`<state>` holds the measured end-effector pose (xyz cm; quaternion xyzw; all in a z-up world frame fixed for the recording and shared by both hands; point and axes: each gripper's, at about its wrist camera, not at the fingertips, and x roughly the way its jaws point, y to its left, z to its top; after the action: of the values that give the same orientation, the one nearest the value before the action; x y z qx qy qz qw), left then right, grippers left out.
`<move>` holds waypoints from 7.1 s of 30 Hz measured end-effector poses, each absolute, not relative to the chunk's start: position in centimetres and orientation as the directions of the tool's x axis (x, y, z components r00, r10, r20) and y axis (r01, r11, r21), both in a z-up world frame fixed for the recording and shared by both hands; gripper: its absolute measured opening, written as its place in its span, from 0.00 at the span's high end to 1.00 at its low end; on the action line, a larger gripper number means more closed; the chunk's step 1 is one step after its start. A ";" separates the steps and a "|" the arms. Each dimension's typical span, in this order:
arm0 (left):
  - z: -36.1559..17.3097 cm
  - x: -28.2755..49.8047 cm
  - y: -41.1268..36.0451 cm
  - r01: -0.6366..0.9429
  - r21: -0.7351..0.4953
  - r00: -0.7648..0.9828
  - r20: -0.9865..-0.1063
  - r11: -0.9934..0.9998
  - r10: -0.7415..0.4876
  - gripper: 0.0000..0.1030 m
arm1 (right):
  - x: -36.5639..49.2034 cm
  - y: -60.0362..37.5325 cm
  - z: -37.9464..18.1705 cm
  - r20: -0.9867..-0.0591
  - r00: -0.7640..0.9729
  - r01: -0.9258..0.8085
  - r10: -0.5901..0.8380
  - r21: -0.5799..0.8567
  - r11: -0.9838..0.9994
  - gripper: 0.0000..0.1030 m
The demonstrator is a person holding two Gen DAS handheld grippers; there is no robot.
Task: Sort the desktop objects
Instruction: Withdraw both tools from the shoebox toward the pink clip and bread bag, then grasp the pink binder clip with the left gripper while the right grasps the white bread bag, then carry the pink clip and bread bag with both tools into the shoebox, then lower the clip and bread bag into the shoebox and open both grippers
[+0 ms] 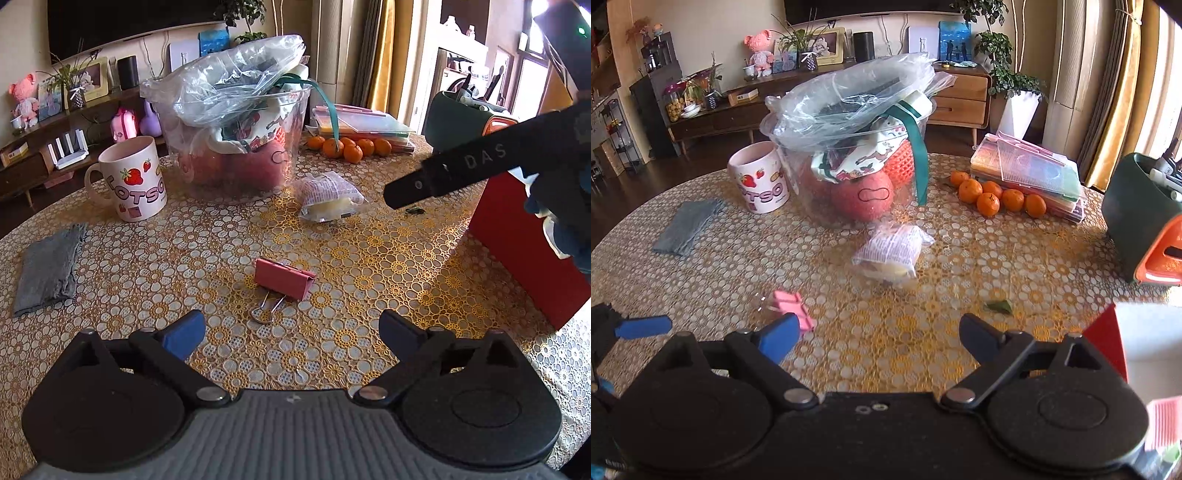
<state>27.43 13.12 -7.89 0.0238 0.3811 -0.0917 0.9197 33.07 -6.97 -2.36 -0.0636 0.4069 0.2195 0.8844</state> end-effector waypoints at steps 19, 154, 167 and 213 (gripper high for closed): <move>-12.0 34.1 13.3 0.244 -0.021 0.665 -0.724 0.970 -0.183 0.02 | 43.5 -2.6 -6.7 -0.770 0.574 -0.362 0.279 0.067 0.930 0.09; -1.1 28.6 -22.7 0.485 0.067 0.612 -0.738 0.872 -0.284 0.49 | 27.1 -41.7 1.2 -0.690 0.689 -0.120 0.221 0.192 0.974 0.48; -4.1 31.0 -24.7 0.499 0.082 0.564 -0.787 0.863 -0.251 0.49 | 29.4 -42.5 -3.0 -0.739 0.643 -0.089 0.199 0.186 0.979 0.48; 0.3 25.2 -20.0 0.453 -0.034 0.615 -0.711 0.891 -0.340 0.25 | 23.1 -40.9 1.6 -0.698 0.666 -0.191 0.263 0.181 0.965 0.23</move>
<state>25.22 -19.96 0.33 0.0747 0.3787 -0.2213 0.8956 23.13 -40.88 1.58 0.0461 0.3893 0.1246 0.9115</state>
